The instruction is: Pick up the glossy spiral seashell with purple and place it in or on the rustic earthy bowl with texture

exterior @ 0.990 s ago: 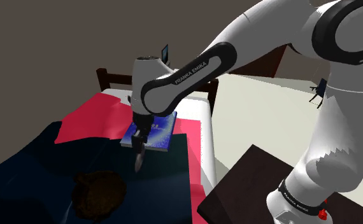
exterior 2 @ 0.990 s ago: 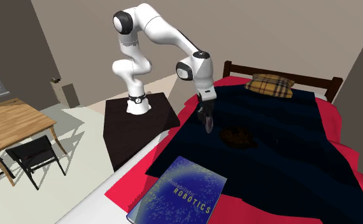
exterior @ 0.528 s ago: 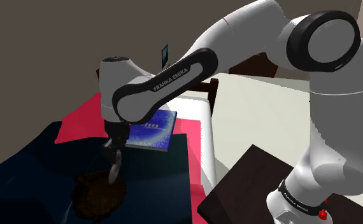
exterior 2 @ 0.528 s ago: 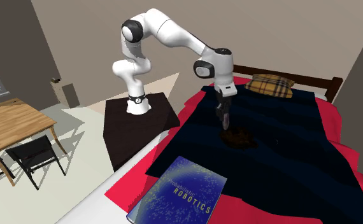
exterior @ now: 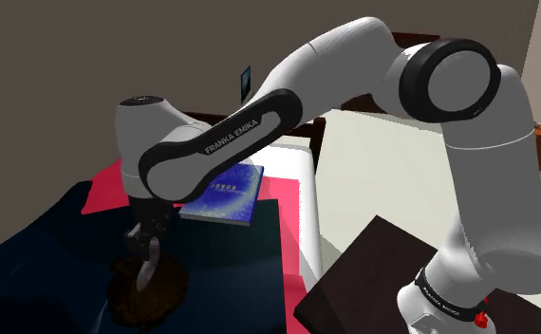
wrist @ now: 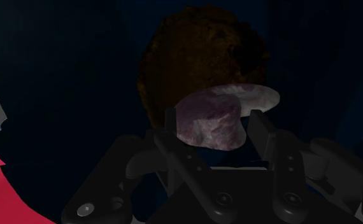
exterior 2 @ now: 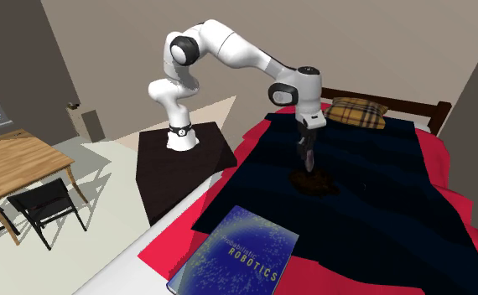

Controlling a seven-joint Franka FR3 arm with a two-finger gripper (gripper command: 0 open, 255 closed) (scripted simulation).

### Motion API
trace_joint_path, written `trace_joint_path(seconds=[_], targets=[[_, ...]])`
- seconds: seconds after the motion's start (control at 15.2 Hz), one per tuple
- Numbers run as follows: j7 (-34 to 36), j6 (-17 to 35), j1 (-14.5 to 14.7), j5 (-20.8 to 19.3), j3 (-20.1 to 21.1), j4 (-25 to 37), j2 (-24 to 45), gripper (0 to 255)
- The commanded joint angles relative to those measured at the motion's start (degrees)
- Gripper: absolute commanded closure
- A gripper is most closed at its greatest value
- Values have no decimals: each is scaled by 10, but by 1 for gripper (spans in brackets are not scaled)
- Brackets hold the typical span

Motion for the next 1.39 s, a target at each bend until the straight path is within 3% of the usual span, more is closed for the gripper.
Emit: trace_joint_path(seconds=[0.0, 0.79, 1.32], targets=[[1, 11, 2, -4, -3, -4, 8, 255], [9, 78, 16, -29, -24, -19, 62, 255], [9, 78, 16, -29, -24, -19, 62, 255]])
